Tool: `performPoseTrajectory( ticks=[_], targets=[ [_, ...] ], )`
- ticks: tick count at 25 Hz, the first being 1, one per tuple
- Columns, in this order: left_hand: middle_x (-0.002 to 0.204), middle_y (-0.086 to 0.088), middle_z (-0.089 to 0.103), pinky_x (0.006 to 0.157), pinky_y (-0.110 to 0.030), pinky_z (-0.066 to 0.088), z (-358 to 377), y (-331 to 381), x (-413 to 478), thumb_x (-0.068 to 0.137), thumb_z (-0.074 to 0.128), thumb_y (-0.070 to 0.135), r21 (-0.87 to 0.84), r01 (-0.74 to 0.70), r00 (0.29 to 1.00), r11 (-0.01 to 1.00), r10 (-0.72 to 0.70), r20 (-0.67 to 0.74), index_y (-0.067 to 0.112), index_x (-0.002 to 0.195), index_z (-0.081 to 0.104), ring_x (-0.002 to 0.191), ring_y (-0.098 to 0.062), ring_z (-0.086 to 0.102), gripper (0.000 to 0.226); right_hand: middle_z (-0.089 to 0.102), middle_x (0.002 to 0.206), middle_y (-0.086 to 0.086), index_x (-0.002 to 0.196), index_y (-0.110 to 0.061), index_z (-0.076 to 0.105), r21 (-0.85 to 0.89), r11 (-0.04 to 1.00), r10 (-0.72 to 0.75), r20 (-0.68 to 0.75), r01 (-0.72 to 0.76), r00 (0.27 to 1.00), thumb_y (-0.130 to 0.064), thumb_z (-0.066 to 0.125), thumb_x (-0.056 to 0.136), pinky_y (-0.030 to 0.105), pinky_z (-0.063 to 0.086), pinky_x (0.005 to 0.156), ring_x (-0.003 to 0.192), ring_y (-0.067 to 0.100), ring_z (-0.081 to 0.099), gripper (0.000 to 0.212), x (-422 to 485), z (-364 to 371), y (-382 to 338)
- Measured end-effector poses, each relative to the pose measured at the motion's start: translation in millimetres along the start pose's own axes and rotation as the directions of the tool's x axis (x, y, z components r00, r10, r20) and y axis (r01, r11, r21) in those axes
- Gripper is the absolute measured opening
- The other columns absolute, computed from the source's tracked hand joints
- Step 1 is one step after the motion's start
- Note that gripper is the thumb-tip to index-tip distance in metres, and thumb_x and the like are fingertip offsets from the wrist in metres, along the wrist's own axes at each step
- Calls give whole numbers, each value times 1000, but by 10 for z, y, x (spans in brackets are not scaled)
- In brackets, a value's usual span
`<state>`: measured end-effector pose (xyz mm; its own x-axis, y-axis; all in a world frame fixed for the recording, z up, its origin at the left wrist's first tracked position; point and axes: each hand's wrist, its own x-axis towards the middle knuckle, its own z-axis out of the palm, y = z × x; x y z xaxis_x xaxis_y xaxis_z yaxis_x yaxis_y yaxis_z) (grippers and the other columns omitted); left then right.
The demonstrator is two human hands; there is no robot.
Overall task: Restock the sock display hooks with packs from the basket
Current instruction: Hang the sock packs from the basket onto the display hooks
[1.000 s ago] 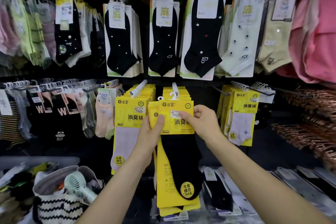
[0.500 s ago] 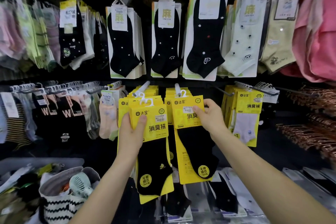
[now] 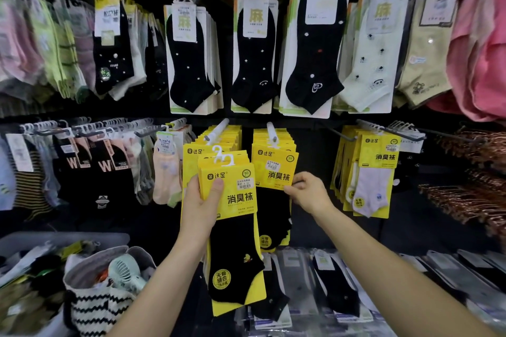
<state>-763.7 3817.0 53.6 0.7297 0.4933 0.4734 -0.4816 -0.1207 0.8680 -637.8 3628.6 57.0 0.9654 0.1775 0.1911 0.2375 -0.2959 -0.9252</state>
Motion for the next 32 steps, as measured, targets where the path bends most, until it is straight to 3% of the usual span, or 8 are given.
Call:
performPoseTrajectory(
  ticks=[6,9,12,15,19,23,27,32],
  targets=[
    [99,15,66,60,-11,51,87,-38,-32,94,53,21,-44,19,1000,999,-19,-4,31,106,54,83,6,66,15,69,89,3,90,-13,70,-54,998,-20,116,26,993,-6,65,85,29,50,79,82,14,61,10,-62,16,98],
    [104,11,67,70,-21,56,89,-61,-30,94,53,22,-38,34,999,999,-33,5,30,107,54,92,-4,67,15,64,78,-2,79,-16,67,-87,996,-17,85,25,996,-11,70,82,23,44,65,76,14,58,7,-61,26,89],
    [107,8,67,83,-37,55,106,-90,-22,94,53,22,-22,54,998,998,-54,26,30,105,55,101,-15,65,14,62,84,1,91,-13,63,-111,994,-3,54,9,999,-14,72,81,26,45,69,80,16,57,14,-88,9,78],
    [107,9,67,84,-37,54,149,-106,-17,93,54,25,-7,57,997,998,-57,54,35,100,56,103,-14,64,13,51,84,-5,98,-20,48,-155,988,0,-64,-10,998,-21,74,78,21,39,59,75,9,51,33,-162,-44,67],
    [106,16,65,81,-28,51,272,-102,-10,92,56,30,25,48,995,999,-50,90,39,98,56,101,-3,62,11,54,81,-7,84,-28,50,-18,983,-183,-115,182,976,-19,58,88,18,38,62,77,11,51,13,-273,-29,-94],
    [103,15,64,70,-15,50,447,-67,-34,90,58,28,38,25,993,999,-29,112,35,98,55,91,4,62,11,63,89,2,89,-20,57,58,969,-239,-27,240,971,-43,69,79,30,50,72,79,13,57,28,-360,51,-316],
    [107,13,63,74,-15,52,496,-51,-24,92,54,29,22,23,993,999,-25,112,33,103,54,97,2,60,11,71,89,6,86,-18,58,124,976,-165,-95,177,982,-33,72,80,35,56,75,85,20,68,21,-338,-18,-348],
    [111,2,64,88,-38,51,343,-36,5,97,46,27,6,-1,1000,1000,0,11,23,110,54,106,-17,60,15,73,85,-2,88,-23,60,239,955,-141,-149,174,979,-23,64,88,26,55,64,80,13,69,4,-225,-175,-403]
  ],
)
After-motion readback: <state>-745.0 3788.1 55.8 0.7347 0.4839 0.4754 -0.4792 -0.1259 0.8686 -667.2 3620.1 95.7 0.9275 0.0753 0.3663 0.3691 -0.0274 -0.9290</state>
